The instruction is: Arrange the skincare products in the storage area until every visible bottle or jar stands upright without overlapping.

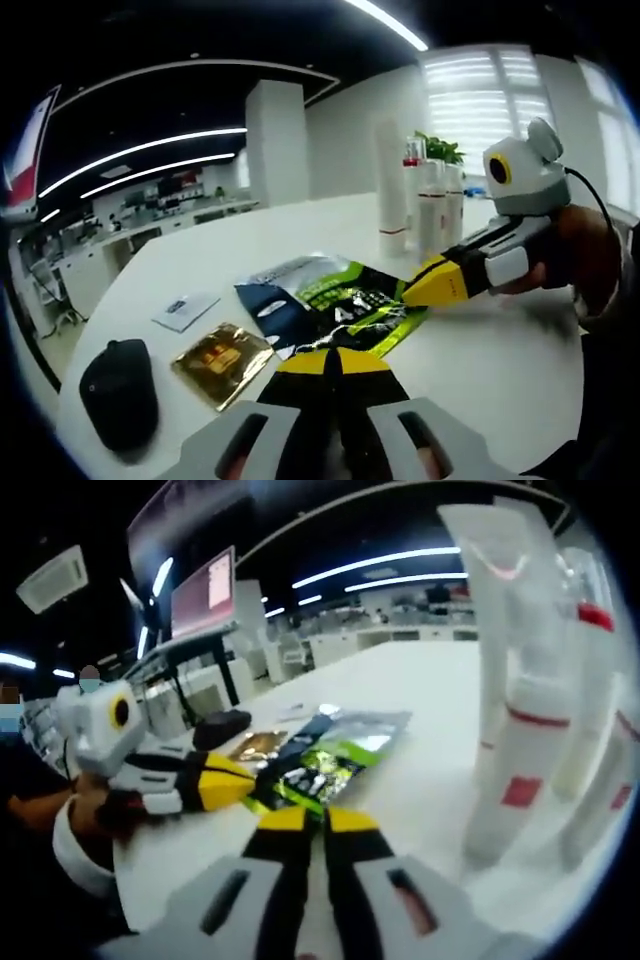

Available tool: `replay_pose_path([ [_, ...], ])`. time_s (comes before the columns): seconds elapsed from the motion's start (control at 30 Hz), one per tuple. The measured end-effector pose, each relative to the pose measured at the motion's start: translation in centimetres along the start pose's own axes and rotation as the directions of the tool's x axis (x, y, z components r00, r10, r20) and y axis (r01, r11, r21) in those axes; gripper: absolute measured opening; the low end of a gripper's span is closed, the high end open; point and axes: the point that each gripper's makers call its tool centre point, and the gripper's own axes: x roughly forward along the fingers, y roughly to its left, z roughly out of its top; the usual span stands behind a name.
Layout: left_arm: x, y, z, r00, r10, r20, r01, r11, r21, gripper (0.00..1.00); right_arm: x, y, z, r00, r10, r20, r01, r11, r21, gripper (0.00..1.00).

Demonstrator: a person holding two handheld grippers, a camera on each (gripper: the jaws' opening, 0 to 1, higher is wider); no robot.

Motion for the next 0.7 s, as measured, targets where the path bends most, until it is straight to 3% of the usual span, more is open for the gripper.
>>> replay_pose_path([
  [0.4, -0.1, -0.1, 0.1, 1.0, -0.006, 0.004, 0.006, 0.999, 0.032, 0.02, -1.0, 0.3, 1.7, 0.994, 0.008, 0.104, -0.011, 1.0, 0.024, 0.0],
  [0.47, -0.1, -0.1, 0.1, 1.0, -0.01, 0.005, 0.01, 0.999, 0.031, 0.02, -1.2, 0.5, 2.2, 0.991, 0.01, 0.133, -0.01, 1.0, 0.001, 0.0],
  [0.7, -0.3, 0.1, 0.4, 1.0, -0.016, 0.025, 0.017, 1.0, -0.004, 0.09, -2.2, 1.2, 4.2, 0.972, 0.046, 0.23, -0.056, 0.998, 0.034, 0.0],
])
